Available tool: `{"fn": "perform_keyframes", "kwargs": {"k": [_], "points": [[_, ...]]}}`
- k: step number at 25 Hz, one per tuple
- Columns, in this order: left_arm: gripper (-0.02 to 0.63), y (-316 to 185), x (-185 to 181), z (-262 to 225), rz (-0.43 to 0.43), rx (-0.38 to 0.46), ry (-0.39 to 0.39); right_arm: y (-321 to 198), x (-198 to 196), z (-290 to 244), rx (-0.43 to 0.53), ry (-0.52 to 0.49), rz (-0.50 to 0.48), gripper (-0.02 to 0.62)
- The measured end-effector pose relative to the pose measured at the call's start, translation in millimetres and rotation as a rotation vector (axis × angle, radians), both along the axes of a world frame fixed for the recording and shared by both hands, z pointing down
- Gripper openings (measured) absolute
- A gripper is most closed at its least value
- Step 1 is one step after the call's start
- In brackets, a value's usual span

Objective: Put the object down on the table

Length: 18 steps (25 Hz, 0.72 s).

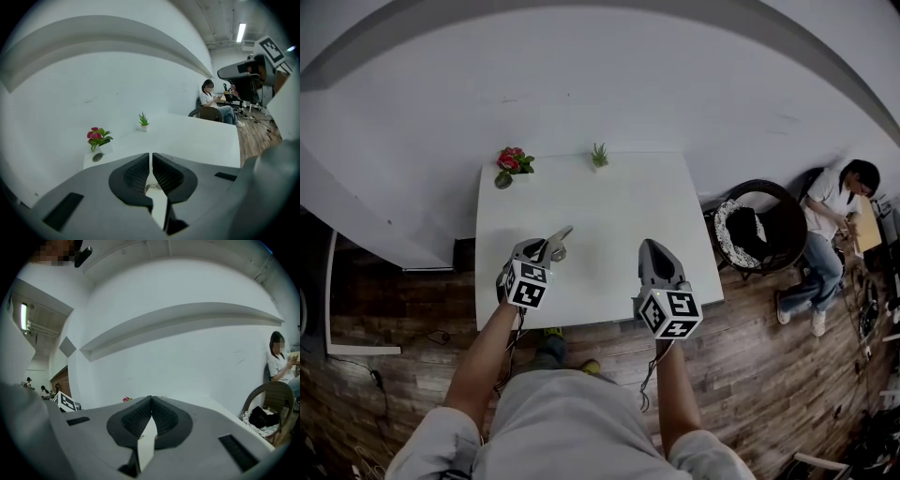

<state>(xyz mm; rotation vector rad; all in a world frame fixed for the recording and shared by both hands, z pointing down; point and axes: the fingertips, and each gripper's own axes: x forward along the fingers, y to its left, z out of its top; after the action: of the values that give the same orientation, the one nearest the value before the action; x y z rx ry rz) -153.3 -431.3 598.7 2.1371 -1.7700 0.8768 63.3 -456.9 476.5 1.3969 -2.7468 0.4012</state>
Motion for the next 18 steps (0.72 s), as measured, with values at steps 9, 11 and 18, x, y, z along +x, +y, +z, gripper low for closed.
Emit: {"fn": "perform_keyframes", "kwargs": {"k": [9, 11, 18], "points": [[0.02, 25, -8, -52, -0.061, 0.123, 0.045, 24, 5, -11, 0.027, 0.003, -0.014, 0.008], [0.02, 30, -10, -65, -0.073, 0.163, 0.056, 29, 6, -13, 0.034, 0.005, -0.02, 0.009], [0.018, 56, -12, -107, -0.116, 0.246, 0.098, 45, 10, -21, 0.059, 0.016, -0.035, 0.008]]}}
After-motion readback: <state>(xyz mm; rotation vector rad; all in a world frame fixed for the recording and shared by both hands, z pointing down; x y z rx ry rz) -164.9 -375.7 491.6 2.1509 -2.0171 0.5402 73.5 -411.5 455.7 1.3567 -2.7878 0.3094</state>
